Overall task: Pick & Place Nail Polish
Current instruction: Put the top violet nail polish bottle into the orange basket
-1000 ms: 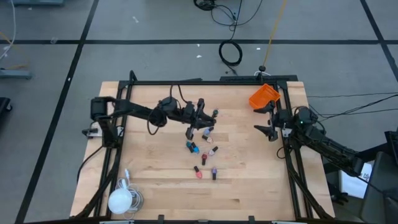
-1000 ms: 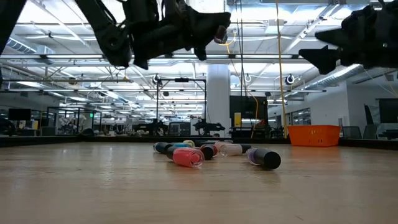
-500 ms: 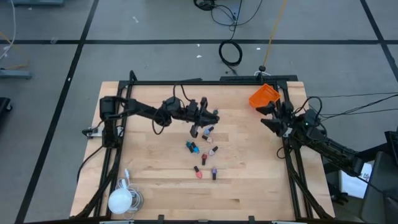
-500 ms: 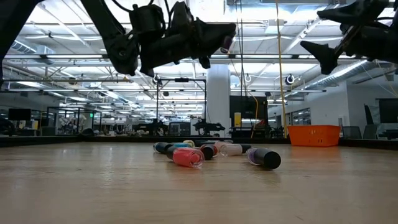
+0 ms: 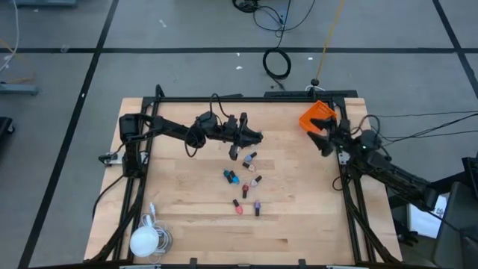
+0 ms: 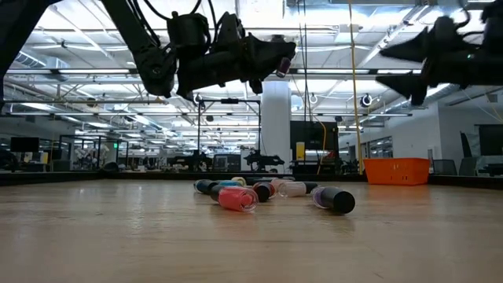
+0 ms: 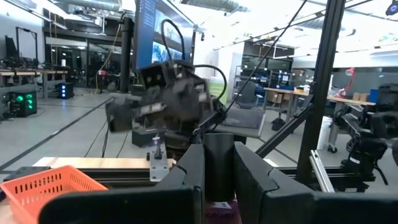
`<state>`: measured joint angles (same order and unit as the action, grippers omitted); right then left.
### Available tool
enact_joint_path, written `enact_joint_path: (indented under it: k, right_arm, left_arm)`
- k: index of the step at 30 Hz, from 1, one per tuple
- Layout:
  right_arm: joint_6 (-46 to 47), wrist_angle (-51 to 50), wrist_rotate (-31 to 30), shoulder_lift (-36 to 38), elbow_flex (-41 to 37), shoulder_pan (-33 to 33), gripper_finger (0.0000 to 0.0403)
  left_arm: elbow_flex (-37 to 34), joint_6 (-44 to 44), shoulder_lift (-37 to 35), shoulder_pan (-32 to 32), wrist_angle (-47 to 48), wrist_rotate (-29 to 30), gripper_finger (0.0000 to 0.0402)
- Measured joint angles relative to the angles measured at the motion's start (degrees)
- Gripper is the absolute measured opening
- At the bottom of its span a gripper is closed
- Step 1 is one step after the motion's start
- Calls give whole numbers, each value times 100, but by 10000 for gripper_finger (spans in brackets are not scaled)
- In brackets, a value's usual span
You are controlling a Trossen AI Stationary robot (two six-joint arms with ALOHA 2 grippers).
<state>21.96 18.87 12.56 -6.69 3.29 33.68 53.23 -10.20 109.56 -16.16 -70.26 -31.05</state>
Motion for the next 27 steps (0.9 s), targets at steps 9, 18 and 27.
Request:
enact_joint_path:
  k: [9, 18, 27]
  right_arm:
    - [-578, 1762, -1066, -2668, 2, -1522, 345]
    - [-2083, 3743, -2273, -5671, 967, -2737, 345]
    - [-2266, 4415, -2285, -6885, 1816, -2783, 345]
  left_arm:
    - [2, 112, -2, 16, 163, 117, 36]
    - [540, 832, -2, 321, 1347, 764, 36]
    - [957, 1259, -17, 452, 1904, 791, 36]
